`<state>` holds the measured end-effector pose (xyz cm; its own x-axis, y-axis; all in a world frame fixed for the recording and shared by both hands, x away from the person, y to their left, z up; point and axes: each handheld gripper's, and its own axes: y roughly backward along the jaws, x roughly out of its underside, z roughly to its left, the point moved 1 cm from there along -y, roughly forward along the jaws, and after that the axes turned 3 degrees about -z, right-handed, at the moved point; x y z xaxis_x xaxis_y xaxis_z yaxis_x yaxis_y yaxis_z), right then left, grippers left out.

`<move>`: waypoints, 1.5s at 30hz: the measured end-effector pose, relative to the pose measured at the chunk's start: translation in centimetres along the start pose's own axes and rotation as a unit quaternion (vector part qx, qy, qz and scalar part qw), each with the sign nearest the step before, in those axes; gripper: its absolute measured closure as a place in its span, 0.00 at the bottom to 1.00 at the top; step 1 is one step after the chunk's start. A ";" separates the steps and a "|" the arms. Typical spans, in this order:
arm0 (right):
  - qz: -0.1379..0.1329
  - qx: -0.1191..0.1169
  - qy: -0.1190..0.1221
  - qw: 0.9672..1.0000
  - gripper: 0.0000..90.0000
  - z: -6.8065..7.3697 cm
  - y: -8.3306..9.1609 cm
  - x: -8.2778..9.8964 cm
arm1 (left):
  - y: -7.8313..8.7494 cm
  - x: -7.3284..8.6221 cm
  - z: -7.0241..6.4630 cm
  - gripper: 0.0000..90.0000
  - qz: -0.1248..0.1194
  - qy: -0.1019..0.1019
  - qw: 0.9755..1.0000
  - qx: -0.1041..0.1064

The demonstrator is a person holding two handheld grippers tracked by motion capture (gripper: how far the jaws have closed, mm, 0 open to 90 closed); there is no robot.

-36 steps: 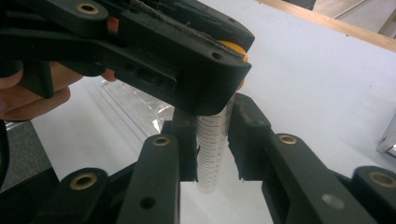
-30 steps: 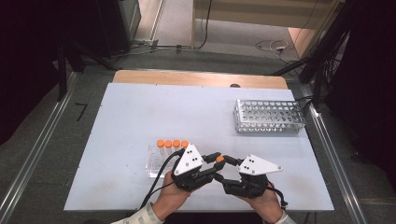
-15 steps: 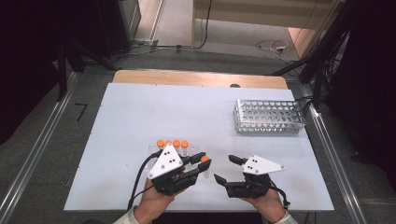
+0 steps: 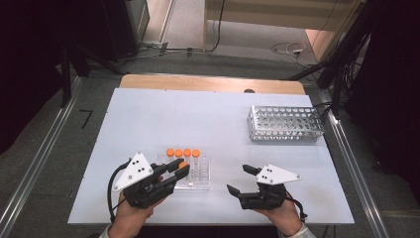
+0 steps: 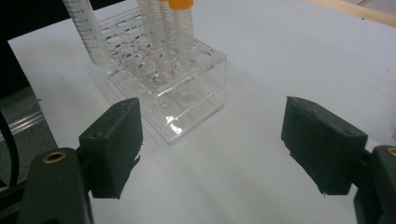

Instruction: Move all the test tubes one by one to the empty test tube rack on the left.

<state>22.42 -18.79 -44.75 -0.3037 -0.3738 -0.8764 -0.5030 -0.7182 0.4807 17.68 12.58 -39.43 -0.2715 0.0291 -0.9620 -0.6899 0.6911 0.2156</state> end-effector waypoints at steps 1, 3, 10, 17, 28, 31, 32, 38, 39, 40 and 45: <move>0.000 0.001 0.000 1.000 0.22 0.0 0.0 0.0 | 0.2 0.0 0.2 0.78 0.001 0.001 1.000 -0.003; 0.000 0.002 -0.002 1.000 0.22 0.0 0.0 0.0 | 0.6 0.0 0.5 0.78 0.002 0.001 1.000 -0.007; -0.001 0.005 -0.003 1.000 0.22 -0.2 0.1 0.0 | 1.7 0.5 2.0 0.78 0.007 0.007 0.999 -0.036; -0.002 0.007 -0.005 1.000 0.22 -0.2 0.1 0.0 | 2.2 0.0 3.4 0.78 -0.007 0.013 0.998 -0.064; 0.001 0.008 -0.007 1.000 0.22 -0.3 -0.1 0.1 | 1.5 -0.4 5.6 0.78 -0.013 -0.005 0.992 -0.126; 0.002 0.009 -0.006 1.000 0.22 -0.3 -0.1 0.1 | 0.9 -0.4 5.8 0.78 -0.015 -0.008 0.991 -0.132; 0.002 0.008 -0.006 1.000 0.22 -0.4 -0.1 0.1 | 0.8 -0.5 5.9 0.78 -0.014 -0.010 0.991 -0.134; 0.002 0.009 -0.008 1.000 0.23 -0.4 -0.1 0.1 | 0.1 -0.3 5.9 0.78 -0.009 -0.030 0.988 -0.148; 0.002 0.009 -0.008 1.000 0.23 -0.4 -0.1 0.1 | 0.0 -0.2 5.9 0.78 -0.008 -0.029 0.989 -0.148; 0.002 0.009 -0.008 1.000 0.23 -0.4 -0.1 0.1 | -0.1 -0.1 5.9 0.78 -0.008 -0.029 0.988 -0.148; 0.004 0.010 -0.009 1.000 0.23 -0.4 -0.1 0.2 | -0.5 0.4 5.9 0.77 -0.002 -0.030 0.988 -0.149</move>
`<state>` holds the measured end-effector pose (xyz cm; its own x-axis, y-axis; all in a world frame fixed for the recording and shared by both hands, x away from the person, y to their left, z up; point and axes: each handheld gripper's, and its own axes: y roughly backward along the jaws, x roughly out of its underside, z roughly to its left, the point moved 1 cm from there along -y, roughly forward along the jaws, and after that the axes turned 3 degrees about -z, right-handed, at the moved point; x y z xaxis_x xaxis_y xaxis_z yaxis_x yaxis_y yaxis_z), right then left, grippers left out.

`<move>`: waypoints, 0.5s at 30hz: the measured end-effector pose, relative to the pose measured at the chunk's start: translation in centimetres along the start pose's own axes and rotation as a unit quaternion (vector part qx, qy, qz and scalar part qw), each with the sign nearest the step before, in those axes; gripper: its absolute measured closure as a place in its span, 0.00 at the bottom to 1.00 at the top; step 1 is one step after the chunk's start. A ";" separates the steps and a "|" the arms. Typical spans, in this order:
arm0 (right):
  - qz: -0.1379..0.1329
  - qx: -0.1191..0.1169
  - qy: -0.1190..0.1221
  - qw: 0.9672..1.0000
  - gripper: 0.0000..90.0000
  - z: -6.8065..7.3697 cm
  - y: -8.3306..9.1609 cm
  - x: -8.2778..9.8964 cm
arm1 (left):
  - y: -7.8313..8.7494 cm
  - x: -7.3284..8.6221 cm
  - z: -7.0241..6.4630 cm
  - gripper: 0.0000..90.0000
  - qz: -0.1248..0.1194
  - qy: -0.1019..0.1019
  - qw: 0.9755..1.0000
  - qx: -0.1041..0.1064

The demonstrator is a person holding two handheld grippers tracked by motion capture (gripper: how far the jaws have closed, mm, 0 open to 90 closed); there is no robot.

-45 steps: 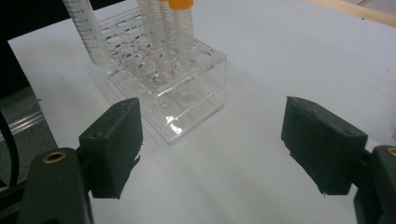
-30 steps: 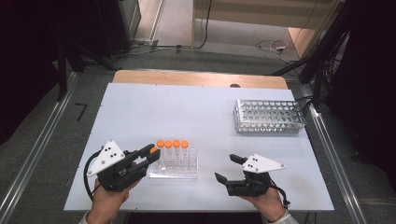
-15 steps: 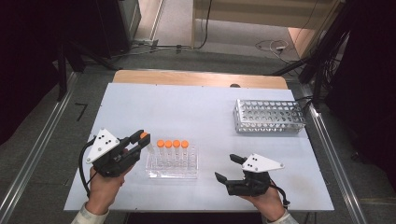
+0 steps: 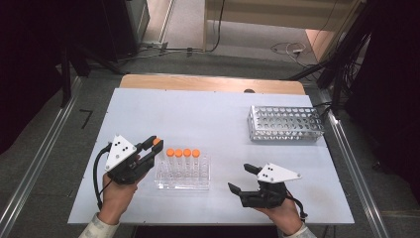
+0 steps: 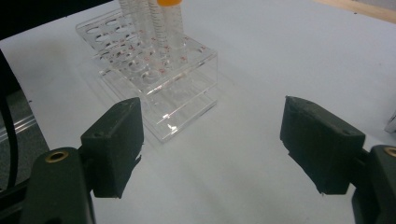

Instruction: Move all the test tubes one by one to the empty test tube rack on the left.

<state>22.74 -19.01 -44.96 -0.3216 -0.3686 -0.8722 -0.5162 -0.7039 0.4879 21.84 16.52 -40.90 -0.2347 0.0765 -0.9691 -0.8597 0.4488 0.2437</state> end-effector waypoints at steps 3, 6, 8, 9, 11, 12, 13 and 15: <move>0.000 0.000 0.000 1.000 0.23 0.0 0.0 0.0 | -0.3 0.4 0.0 0.77 0.005 -0.001 1.000 0.000; 0.001 0.000 0.000 1.000 0.23 0.0 0.0 0.0 | -0.5 0.9 -0.1 0.77 0.012 -0.001 1.000 -0.001; 0.001 0.000 0.000 1.000 0.23 0.0 0.0 0.0 | -0.6 1.2 -0.1 0.77 0.016 -0.002 1.000 -0.002; 0.000 0.000 0.000 1.000 0.23 0.0 0.0 0.0 | -0.6 1.4 -0.2 0.77 0.018 -0.001 1.000 -0.003; 0.001 0.001 0.000 1.000 0.23 0.0 0.0 0.0 | -0.7 1.7 -0.2 0.77 0.022 0.000 1.000 -0.004; 0.001 0.001 0.000 1.000 0.23 0.0 0.0 0.1 | -0.7 1.8 -0.1 0.77 0.024 0.002 1.000 -0.004; 0.001 0.001 0.000 1.000 0.23 0.0 0.0 0.1 | -0.7 1.9 -0.1 0.77 0.025 0.005 1.000 -0.004; 0.001 0.000 0.002 1.000 0.23 0.0 -0.1 0.1 | -0.7 2.1 -0.1 0.77 0.027 0.007 1.000 -0.005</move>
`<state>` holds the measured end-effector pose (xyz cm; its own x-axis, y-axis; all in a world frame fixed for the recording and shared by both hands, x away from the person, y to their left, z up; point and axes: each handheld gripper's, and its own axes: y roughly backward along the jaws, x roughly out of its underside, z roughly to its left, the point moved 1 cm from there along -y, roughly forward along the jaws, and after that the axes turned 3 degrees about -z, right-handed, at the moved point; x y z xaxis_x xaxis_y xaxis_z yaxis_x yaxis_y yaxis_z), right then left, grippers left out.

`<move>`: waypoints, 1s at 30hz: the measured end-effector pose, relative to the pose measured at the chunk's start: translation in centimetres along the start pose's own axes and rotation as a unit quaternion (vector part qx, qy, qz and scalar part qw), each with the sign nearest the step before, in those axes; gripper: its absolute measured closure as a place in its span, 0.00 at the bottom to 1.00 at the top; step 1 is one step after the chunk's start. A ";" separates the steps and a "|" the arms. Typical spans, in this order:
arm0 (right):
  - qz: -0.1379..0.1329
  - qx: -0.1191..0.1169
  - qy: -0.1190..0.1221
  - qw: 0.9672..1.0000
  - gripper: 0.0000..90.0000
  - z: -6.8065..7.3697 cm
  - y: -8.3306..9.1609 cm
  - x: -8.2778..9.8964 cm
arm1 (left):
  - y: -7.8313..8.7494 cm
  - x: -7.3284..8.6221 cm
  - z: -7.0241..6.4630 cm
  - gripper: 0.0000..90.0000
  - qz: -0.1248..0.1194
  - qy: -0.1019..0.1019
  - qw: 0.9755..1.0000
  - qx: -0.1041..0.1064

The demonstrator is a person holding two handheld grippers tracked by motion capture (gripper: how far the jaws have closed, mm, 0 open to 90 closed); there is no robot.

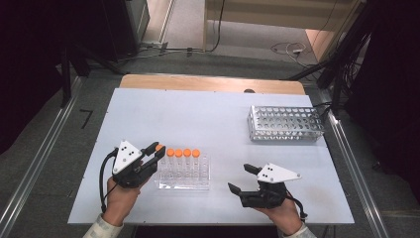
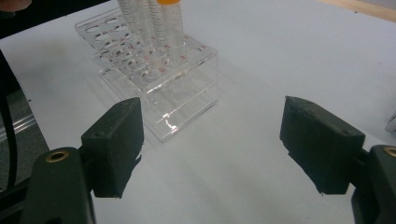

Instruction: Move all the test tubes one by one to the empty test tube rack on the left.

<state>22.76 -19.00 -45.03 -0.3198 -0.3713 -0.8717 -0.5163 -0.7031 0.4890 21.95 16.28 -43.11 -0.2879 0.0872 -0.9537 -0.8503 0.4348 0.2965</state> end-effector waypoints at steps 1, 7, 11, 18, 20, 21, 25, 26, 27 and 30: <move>0.001 0.000 0.000 1.000 0.23 0.0 0.0 0.0 | 0.0 0.1 0.0 0.77 0.003 0.001 1.000 0.001; 0.001 0.000 -0.002 1.000 0.23 0.0 0.0 0.0 | 0.0 0.3 0.2 0.69 0.002 0.018 1.000 0.007; 0.001 0.001 -0.002 1.000 0.23 0.0 0.0 0.0 | 0.1 0.2 0.1 0.68 0.001 0.023 1.000 0.009; -0.001 0.002 -0.002 1.000 0.23 -0.1 0.0 0.0 | 0.5 0.2 0.1 0.65 -0.004 0.031 0.999 0.010; -0.002 0.005 -0.005 1.000 0.23 -0.2 0.0 0.0 | 0.6 0.2 0.1 0.61 -0.006 0.031 0.999 0.009; -0.002 0.007 -0.005 1.000 0.23 -0.3 0.1 0.1 | 0.7 0.2 0.1 0.60 -0.007 0.031 0.999 0.008; -0.003 0.011 -0.007 1.000 0.23 -0.6 0.1 0.1 | 0.8 0.3 0.1 0.54 -0.007 0.032 0.999 0.008; -0.004 0.011 -0.007 1.000 0.23 -0.6 0.1 0.1 | 0.8 0.3 0.1 0.53 -0.007 0.032 0.999 0.008; -0.003 0.013 -0.009 1.000 0.23 -0.6 0.1 0.1 | 0.9 0.3 0.1 0.52 -0.007 0.032 0.999 0.007; -0.005 0.017 -0.009 1.000 0.23 -0.8 0.1 0.1 | 0.9 0.4 0.1 0.44 -0.008 0.035 0.999 0.004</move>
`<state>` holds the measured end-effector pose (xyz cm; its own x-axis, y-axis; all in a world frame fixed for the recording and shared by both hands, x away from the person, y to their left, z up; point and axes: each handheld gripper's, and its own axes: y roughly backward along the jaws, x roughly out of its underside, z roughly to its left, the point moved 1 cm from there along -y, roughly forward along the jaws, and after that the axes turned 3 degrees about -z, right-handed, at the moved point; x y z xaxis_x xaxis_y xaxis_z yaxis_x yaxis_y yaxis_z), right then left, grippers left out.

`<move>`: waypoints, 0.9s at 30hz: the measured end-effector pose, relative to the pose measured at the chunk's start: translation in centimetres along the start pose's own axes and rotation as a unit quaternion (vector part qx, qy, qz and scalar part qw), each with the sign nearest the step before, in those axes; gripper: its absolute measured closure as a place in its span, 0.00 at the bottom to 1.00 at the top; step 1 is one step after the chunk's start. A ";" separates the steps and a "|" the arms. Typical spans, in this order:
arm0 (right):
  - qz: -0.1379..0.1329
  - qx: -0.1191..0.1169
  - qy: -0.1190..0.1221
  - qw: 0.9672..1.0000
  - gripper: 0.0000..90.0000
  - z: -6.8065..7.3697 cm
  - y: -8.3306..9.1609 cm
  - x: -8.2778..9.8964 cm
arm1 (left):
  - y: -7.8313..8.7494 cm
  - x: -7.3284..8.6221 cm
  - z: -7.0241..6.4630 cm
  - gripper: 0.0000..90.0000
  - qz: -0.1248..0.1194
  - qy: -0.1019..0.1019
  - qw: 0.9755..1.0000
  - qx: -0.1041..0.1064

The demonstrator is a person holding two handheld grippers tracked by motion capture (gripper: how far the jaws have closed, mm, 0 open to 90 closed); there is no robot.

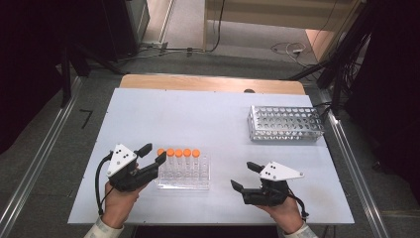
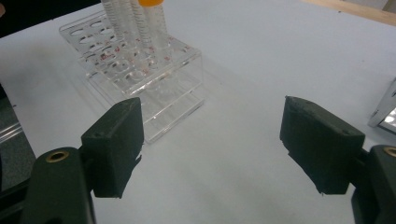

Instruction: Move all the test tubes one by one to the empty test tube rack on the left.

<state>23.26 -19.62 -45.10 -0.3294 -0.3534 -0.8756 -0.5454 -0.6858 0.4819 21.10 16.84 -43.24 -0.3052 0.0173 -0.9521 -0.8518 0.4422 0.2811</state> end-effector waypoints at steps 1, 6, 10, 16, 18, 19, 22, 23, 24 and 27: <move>-0.001 0.003 -0.003 1.000 0.23 -0.1 0.0 0.0 | 0.1 0.0 0.0 0.41 0.000 0.002 1.000 -0.002; -0.008 0.016 -0.010 1.000 0.23 -0.8 0.3 0.0 | 0.6 0.2 0.4 0.30 -0.004 0.012 1.000 -0.011; -0.010 0.031 -0.018 0.999 0.23 -1.6 0.5 0.2 | 1.2 0.5 0.7 0.27 -0.006 0.014 1.000 -0.017; -0.015 0.052 -0.029 0.998 0.23 -2.8 1.1 0.4 | 2.1 1.1 1.3 0.25 -0.005 0.020 0.999 -0.028; -0.017 0.058 -0.032 0.998 0.23 -3.1 1.4 0.5 | 2.3 1.3 1.5 0.25 -0.005 0.021 0.999 -0.031; -0.018 0.060 -0.035 0.997 0.23 -3.3 1.5 0.6 | 2.3 1.4 1.6 0.25 -0.004 0.021 0.999 -0.033; -0.020 0.068 -0.037 0.997 0.23 -3.7 1.9 0.7 | 2.5 1.7 1.8 0.25 -0.006 0.021 0.999 -0.041; -0.021 0.072 -0.041 0.996 0.23 -3.9 2.1 0.8 | 2.6 1.7 1.9 0.25 -0.005 0.021 0.999 -0.043; -0.022 0.073 -0.041 0.996 0.23 -4.0 2.2 0.8 | 2.6 1.7 2.0 0.25 -0.004 0.020 0.999 -0.044; -0.026 0.079 -0.046 0.995 0.23 -4.4 2.7 1.0 | 2.7 1.9 2.2 0.24 -0.001 0.021 0.999 -0.047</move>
<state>24.83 -24.57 -44.81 -0.3629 -0.2562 -0.8959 -0.6756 -0.5898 0.4424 19.15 20.04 -44.55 -0.3191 -0.0232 -0.9474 -0.8883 0.3558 0.2905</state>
